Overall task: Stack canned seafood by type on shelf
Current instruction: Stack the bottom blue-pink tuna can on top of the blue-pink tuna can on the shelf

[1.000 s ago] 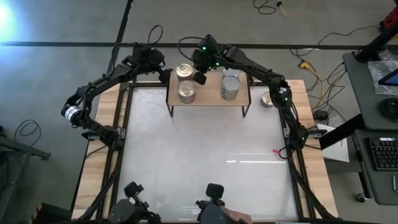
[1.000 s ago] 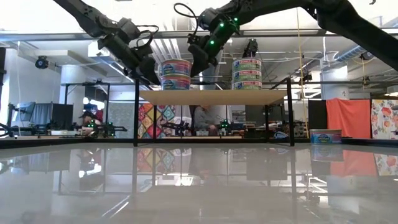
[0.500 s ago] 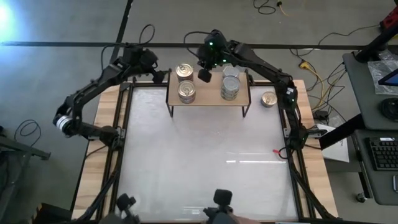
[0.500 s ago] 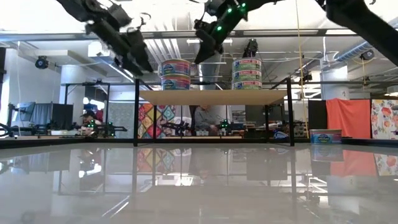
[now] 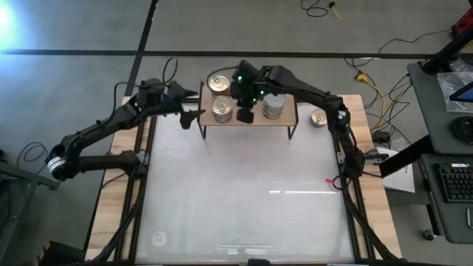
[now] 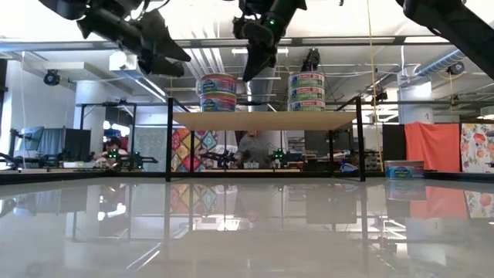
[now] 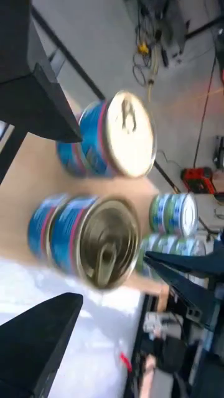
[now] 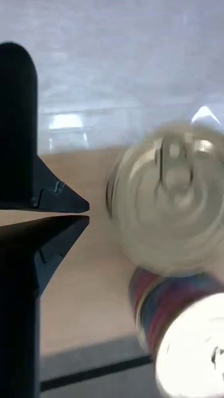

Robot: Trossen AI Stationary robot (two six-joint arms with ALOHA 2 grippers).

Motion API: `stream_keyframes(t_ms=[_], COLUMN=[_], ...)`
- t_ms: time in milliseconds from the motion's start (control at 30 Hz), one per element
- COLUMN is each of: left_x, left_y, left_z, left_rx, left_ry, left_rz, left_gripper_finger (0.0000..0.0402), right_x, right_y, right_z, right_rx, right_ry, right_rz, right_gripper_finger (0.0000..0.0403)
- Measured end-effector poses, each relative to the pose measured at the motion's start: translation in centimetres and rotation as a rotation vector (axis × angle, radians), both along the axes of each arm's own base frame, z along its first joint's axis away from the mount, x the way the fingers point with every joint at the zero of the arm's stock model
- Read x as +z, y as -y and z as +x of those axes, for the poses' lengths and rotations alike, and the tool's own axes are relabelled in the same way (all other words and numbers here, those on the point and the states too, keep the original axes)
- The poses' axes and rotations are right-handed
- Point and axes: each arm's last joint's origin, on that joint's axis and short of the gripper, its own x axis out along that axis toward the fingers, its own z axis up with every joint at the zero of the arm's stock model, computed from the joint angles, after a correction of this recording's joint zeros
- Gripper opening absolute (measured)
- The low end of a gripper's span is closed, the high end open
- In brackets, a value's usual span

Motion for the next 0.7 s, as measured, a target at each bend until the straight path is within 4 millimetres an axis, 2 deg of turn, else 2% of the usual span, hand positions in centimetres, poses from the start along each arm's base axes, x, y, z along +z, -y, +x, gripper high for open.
stream_keyframes(t_ms=[133,367,533,700], left_x=[-1.4,-3.6,-4.3,-4.6], left_y=[1.4,3.4,4.4,4.7], left_z=[0.0,0.4,0.7,0.9], left_rx=[-0.019,-0.088,-0.085,-0.068], left_ry=[0.030,0.025,0.032,0.021], left_rz=[-0.052,-0.120,-0.125,-0.118], left_gripper_finger=[0.0398,0.0398,0.0398,0.0398], right_x=[-0.6,-2.5,-4.2,-4.3], right_y=[-1.1,-1.4,-1.3,-1.2], right_z=[0.6,1.8,2.5,2.7], right_rx=[-0.002,-0.003,-0.038,-0.054], right_ry=[-0.021,-0.050,-0.094,-0.075], right_rz=[0.032,0.104,0.155,0.157], right_gripper_finger=[0.0013,0.0013,0.0013,0.0013])
